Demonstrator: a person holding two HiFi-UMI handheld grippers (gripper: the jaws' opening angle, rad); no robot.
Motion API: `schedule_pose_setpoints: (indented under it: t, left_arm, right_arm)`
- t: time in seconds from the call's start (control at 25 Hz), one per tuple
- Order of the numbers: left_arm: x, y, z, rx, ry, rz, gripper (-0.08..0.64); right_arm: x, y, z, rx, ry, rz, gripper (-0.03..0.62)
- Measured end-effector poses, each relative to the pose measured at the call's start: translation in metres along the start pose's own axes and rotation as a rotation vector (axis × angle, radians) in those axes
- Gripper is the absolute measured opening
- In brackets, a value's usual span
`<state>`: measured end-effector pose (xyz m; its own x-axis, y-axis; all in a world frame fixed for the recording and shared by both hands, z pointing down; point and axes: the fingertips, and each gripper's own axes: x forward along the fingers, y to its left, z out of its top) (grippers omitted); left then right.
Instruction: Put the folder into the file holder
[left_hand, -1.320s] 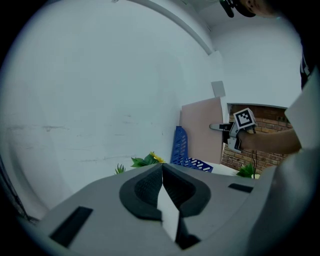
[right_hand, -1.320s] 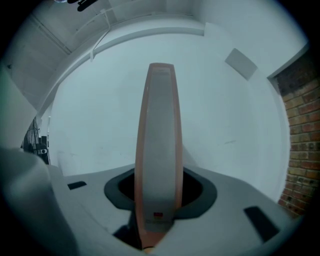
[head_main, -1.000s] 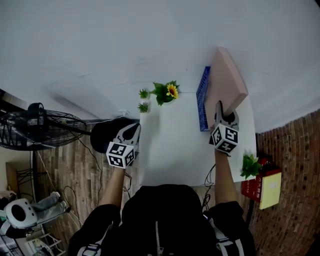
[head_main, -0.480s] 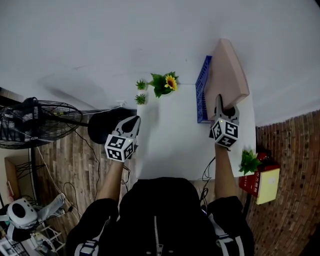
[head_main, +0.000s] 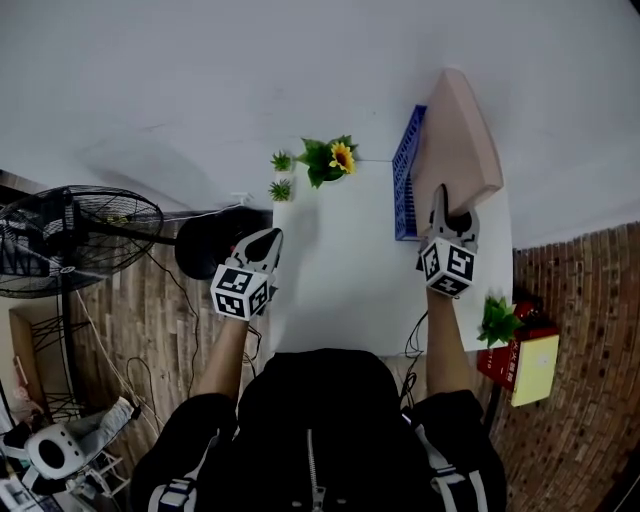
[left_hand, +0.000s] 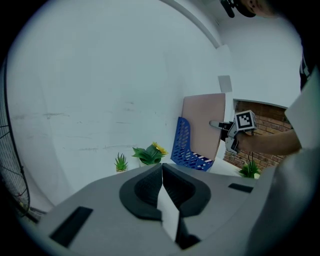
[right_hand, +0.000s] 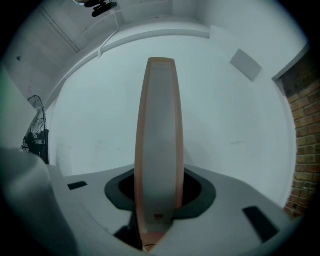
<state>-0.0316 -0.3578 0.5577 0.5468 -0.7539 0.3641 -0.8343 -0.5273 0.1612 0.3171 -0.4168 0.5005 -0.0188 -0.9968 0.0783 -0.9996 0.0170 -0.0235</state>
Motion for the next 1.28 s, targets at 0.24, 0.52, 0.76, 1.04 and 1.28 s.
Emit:
schedule_pose_setpoints:
  t: [0.24,0.52,0.76,1.04,1.28]
  left_arm:
    - [-0.003,0.002,-0.005,-0.005,0.010,0.011,0.025]
    - [-0.006,0.003,-0.012,-0.004,0.031,0.020,0.025]
    - [-0.007,0.004,-0.016,0.000,0.049,0.024,0.025]
    - [-0.007,0.008,-0.019,-0.001,0.057,0.030,0.025]
    - [-0.008,0.007,-0.023,-0.009,0.059,0.031,0.025]
  right_arm:
    - [-0.006,0.000,0.008,0.003,-0.063,-0.004,0.146]
    - [-0.002,-0.003,0.000,0.007,-0.097,-0.015,0.149]
    - [-0.005,-0.002,-0.010,0.000,-0.090,-0.016,0.152]
    - [-0.002,-0.006,-0.034,-0.001,-0.052,-0.020,0.158]
    - [0.002,-0.006,-0.059,-0.019,0.007,-0.018,0.166]
